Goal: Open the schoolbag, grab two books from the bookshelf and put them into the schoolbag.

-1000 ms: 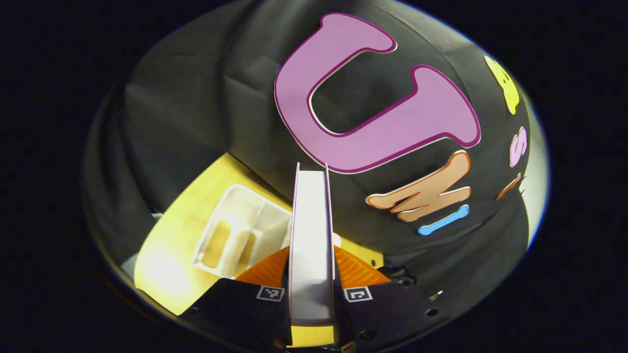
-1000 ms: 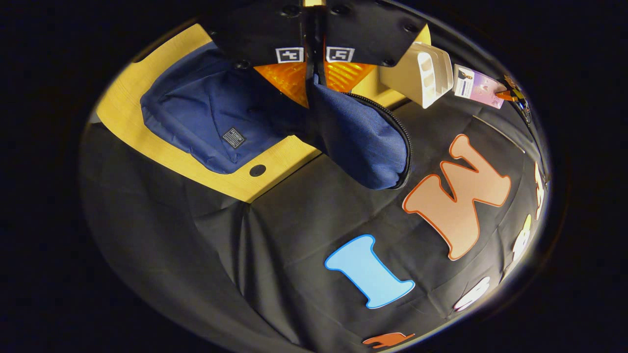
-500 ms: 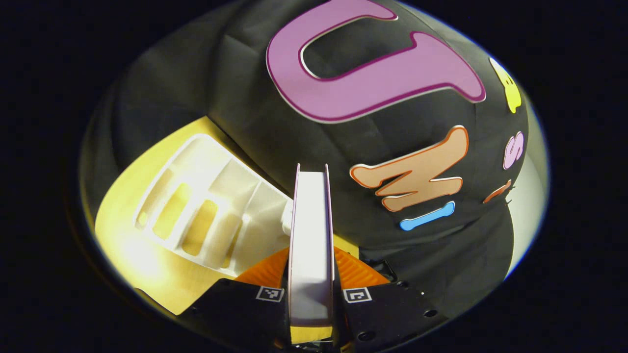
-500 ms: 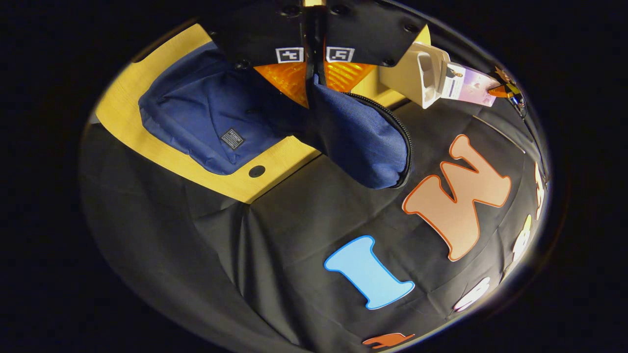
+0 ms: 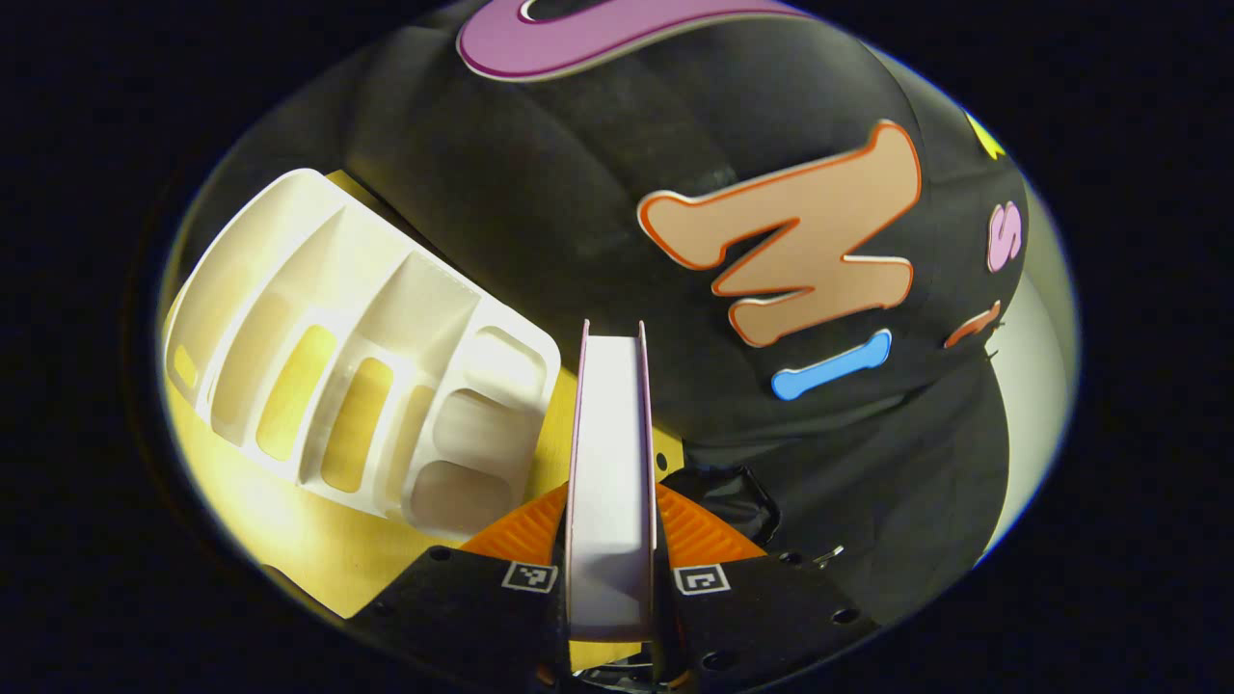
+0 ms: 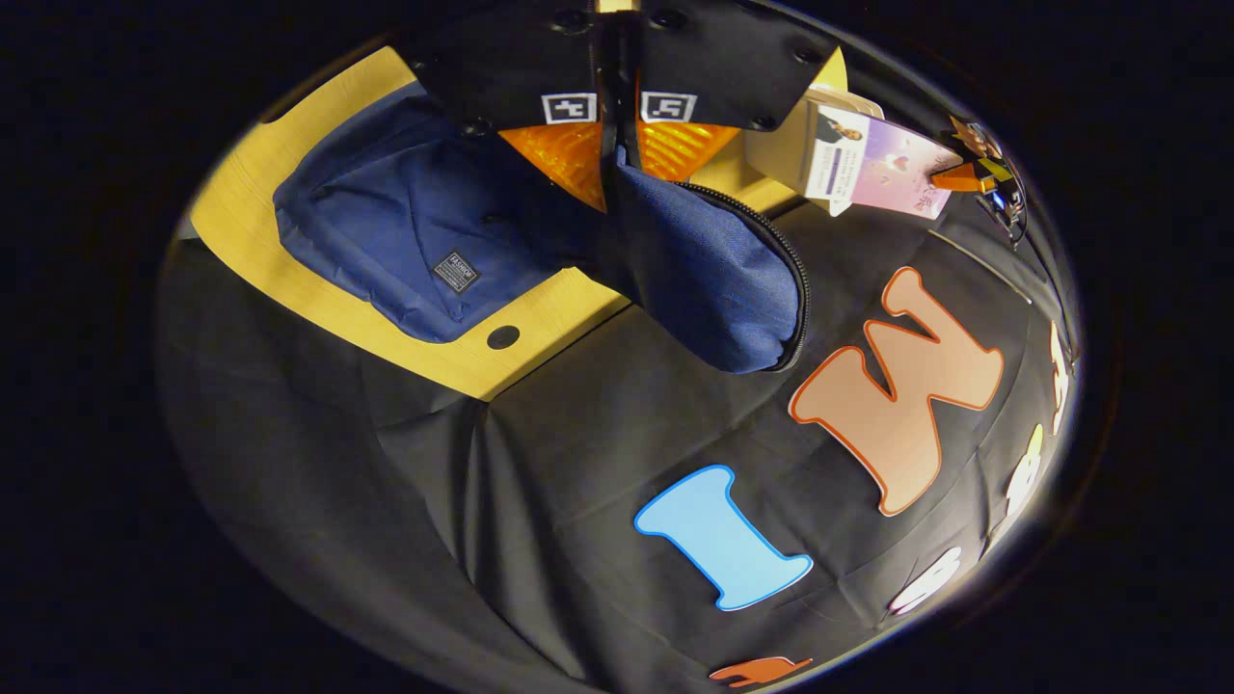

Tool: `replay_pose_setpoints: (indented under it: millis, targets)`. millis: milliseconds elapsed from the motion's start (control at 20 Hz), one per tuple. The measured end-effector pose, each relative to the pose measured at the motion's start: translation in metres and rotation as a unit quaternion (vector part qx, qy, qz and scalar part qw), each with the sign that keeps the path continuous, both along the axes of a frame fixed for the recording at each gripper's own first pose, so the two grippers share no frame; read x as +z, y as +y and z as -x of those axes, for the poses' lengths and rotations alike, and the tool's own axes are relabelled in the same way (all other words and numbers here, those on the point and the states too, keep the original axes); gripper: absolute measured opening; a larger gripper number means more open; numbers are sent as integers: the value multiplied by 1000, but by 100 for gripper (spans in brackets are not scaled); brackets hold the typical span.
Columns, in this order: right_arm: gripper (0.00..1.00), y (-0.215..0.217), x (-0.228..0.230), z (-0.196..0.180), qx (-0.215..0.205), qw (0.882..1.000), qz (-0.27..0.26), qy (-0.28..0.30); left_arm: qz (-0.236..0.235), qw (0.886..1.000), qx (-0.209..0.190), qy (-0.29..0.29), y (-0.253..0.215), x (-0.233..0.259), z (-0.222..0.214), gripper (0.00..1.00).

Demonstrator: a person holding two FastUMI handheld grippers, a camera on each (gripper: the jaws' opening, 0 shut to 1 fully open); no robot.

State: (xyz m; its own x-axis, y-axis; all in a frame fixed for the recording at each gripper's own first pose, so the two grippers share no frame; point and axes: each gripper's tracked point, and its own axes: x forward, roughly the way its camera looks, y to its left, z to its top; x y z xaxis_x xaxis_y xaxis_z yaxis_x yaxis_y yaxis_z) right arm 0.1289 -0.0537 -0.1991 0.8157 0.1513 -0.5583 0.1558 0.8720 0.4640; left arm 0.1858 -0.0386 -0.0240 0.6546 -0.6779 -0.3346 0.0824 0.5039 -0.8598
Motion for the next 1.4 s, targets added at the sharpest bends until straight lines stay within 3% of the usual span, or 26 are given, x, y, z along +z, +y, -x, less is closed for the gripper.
replay_pose_setpoints:
  millis: [250, 650, 950, 1400]
  targets:
    - [3, 0, 1, 0, 1, 1000, -5, 0, 9, 999, -39, 17, -71, -20, 3, 29]
    - [3, -1, 3, -2, -3, 1000, -15, -2, 28, 996, -69, 46, -163, -55, 6, 30]
    - [5, -2, 7, -2, 2, 1000, -15, -6, 41, 994, -74, 72, -217, -80, 12, 31]
    - [4, -7, 14, -1, 2, 1000, -16, -11, 107, 986, -83, 100, -288, -101, 27, 29]
